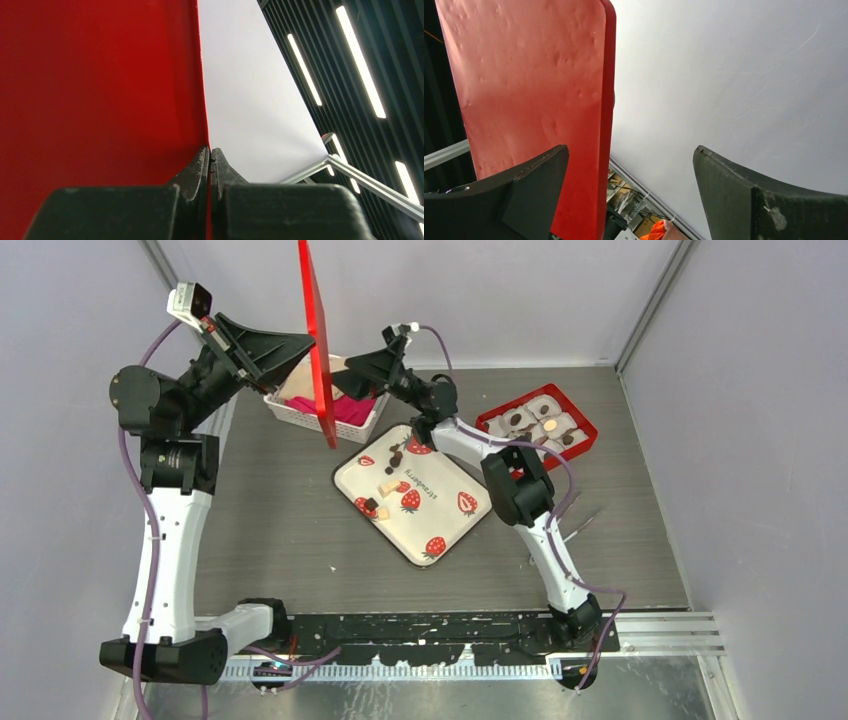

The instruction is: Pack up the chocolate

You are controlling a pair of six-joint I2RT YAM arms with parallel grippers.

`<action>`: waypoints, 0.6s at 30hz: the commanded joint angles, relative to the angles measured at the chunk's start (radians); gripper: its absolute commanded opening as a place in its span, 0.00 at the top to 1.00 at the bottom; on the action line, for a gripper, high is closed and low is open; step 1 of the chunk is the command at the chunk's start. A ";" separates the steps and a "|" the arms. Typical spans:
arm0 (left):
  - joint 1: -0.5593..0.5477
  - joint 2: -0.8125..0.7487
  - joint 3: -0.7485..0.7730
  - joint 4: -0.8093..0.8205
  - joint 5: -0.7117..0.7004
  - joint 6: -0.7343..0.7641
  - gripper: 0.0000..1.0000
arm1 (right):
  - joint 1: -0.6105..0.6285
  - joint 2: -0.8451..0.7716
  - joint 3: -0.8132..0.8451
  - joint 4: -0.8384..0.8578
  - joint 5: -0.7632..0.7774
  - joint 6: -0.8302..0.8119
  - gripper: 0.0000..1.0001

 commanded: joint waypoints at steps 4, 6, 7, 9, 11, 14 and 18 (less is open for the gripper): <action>-0.002 0.002 0.009 0.143 0.004 -0.057 1.00 | 0.036 -0.027 0.116 0.056 0.027 0.044 0.00; -0.003 0.007 0.013 0.149 0.003 -0.059 1.00 | 0.036 -0.032 0.134 0.055 0.036 0.056 0.00; -0.003 0.010 0.015 0.151 0.002 -0.061 1.00 | 0.036 -0.035 0.146 0.055 0.036 0.062 0.00; -0.003 0.018 0.022 0.158 0.005 -0.063 1.00 | 0.035 -0.042 0.155 0.056 0.035 0.074 0.00; -0.002 0.026 0.027 0.165 0.007 -0.068 1.00 | 0.036 -0.050 0.157 0.055 0.034 0.085 0.00; -0.002 0.036 0.031 0.181 0.007 -0.076 1.00 | 0.036 -0.058 0.167 0.055 0.032 0.100 0.00; 0.006 0.039 0.026 0.181 0.010 -0.071 1.00 | 0.029 -0.080 0.162 0.055 0.019 0.129 0.03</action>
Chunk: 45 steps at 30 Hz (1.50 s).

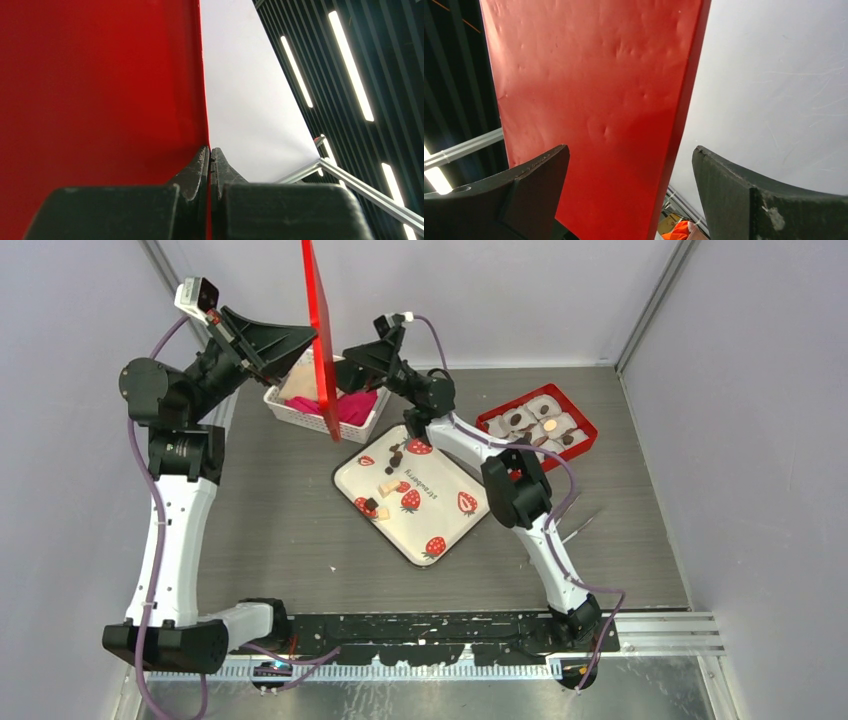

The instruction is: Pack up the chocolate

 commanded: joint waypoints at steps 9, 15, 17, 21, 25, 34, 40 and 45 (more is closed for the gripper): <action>0.041 -0.030 -0.005 0.101 0.006 -0.007 1.00 | -0.024 -0.166 0.002 0.047 -0.057 0.062 0.20; 0.087 -0.035 -0.014 0.101 0.004 -0.007 1.00 | -0.028 -0.186 -0.024 0.048 -0.068 0.071 0.31; 0.091 -0.036 -0.021 0.099 0.003 -0.007 1.00 | -0.031 -0.191 -0.023 0.047 -0.070 0.074 0.35; 0.102 -0.040 -0.032 0.096 0.003 -0.005 1.00 | -0.036 -0.210 -0.028 0.047 -0.080 0.081 0.38; 0.114 -0.045 -0.054 0.088 0.002 -0.009 1.00 | -0.041 -0.233 -0.036 0.047 -0.094 0.090 0.40; 0.124 -0.051 -0.094 0.069 -0.006 -0.015 1.00 | -0.047 -0.270 -0.059 0.047 -0.107 0.102 0.45; 0.135 -0.061 -0.117 0.050 -0.018 -0.014 1.00 | -0.046 -0.279 -0.058 0.047 -0.113 0.107 0.50; 0.144 -0.067 -0.135 0.039 -0.024 -0.015 1.00 | -0.047 -0.291 -0.078 0.045 -0.110 0.106 0.64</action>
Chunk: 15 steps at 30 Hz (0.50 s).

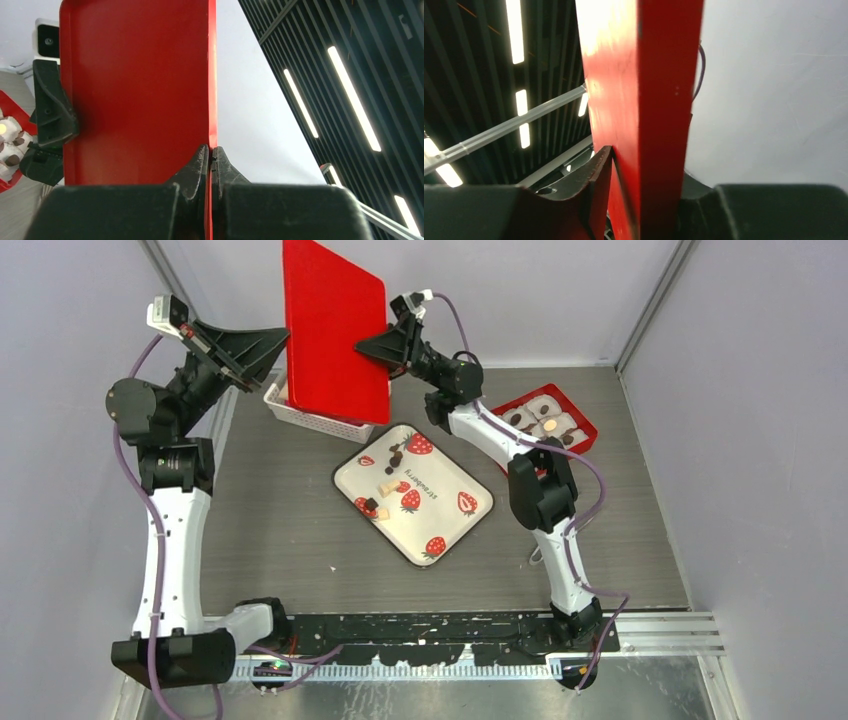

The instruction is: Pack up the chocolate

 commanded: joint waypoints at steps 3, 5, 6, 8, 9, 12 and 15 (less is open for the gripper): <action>0.017 -0.015 -0.029 -0.034 -0.006 0.031 0.98 | 0.012 -0.123 -0.013 0.078 0.021 0.024 0.82; 0.025 -0.017 -0.036 -0.039 -0.008 0.032 0.90 | 0.003 -0.142 -0.045 0.078 0.029 0.022 0.93; 0.029 -0.018 -0.038 -0.047 -0.009 0.036 0.84 | 0.000 -0.152 -0.060 0.078 0.028 0.018 0.96; 0.033 -0.020 -0.041 -0.069 -0.009 0.052 0.69 | -0.009 -0.178 -0.091 0.078 0.023 0.009 0.99; 0.035 -0.021 -0.042 -0.083 -0.010 0.060 0.60 | -0.017 -0.197 -0.114 0.078 0.023 0.002 0.99; 0.045 -0.029 -0.048 -0.132 -0.025 0.091 0.34 | -0.045 -0.263 -0.187 0.077 0.044 -0.029 0.99; 0.053 -0.031 -0.060 -0.165 -0.032 0.110 0.24 | -0.105 -0.330 -0.290 0.074 0.094 -0.045 0.99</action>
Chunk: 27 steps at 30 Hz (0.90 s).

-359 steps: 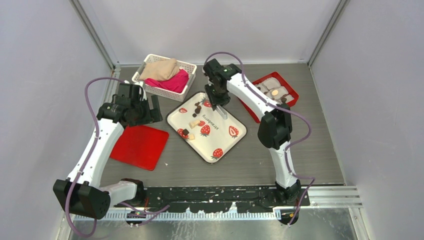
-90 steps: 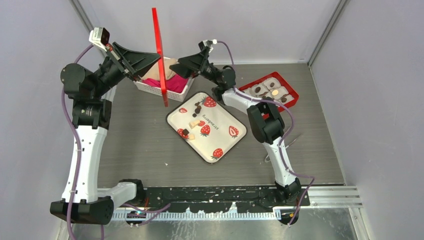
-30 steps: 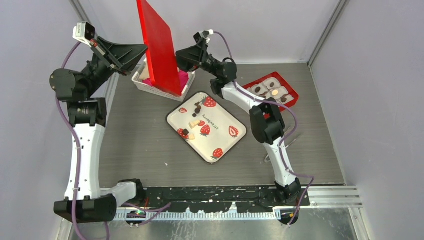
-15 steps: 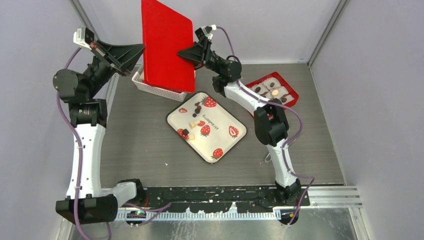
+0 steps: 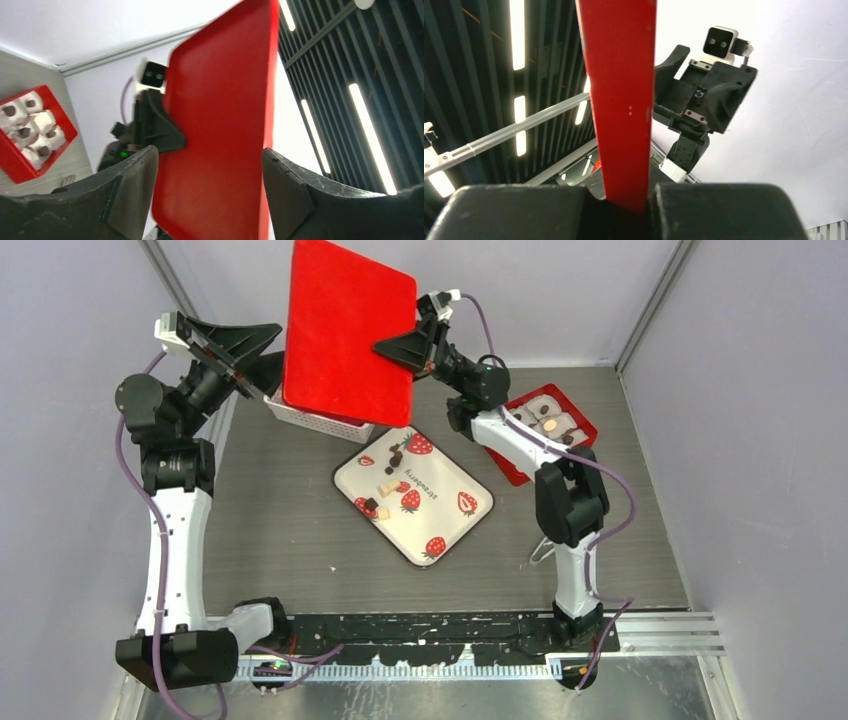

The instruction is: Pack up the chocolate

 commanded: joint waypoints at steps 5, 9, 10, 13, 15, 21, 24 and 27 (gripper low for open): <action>0.028 -0.031 -0.033 -0.128 0.007 0.098 0.15 | -0.250 -0.279 -0.305 -0.025 0.122 -0.099 0.99; 0.027 -0.018 0.016 -0.372 -0.009 0.254 0.15 | -0.409 -0.412 -0.487 -0.348 0.086 -0.312 0.99; 0.027 -0.010 0.047 -0.471 -0.030 0.317 0.15 | -0.439 -0.447 -0.521 -0.475 0.088 -0.392 0.99; -0.005 0.038 0.149 -0.724 -0.127 0.537 0.15 | -0.514 -0.499 -0.591 -0.749 0.139 -0.537 0.99; -0.060 0.111 0.225 -0.893 -0.223 0.701 0.15 | -0.542 -0.492 -0.605 -0.873 0.170 -0.572 0.99; -0.326 0.413 0.453 -1.079 -0.419 1.004 0.16 | -0.601 -0.450 -0.540 -1.240 0.297 -0.781 0.99; -0.446 0.572 0.609 -1.129 -0.479 1.102 0.16 | -0.615 -0.447 -0.518 -1.346 0.409 -0.862 0.99; -0.504 0.708 0.701 -1.072 -0.445 1.106 0.16 | -0.624 -0.434 -0.505 -1.371 0.487 -0.909 0.99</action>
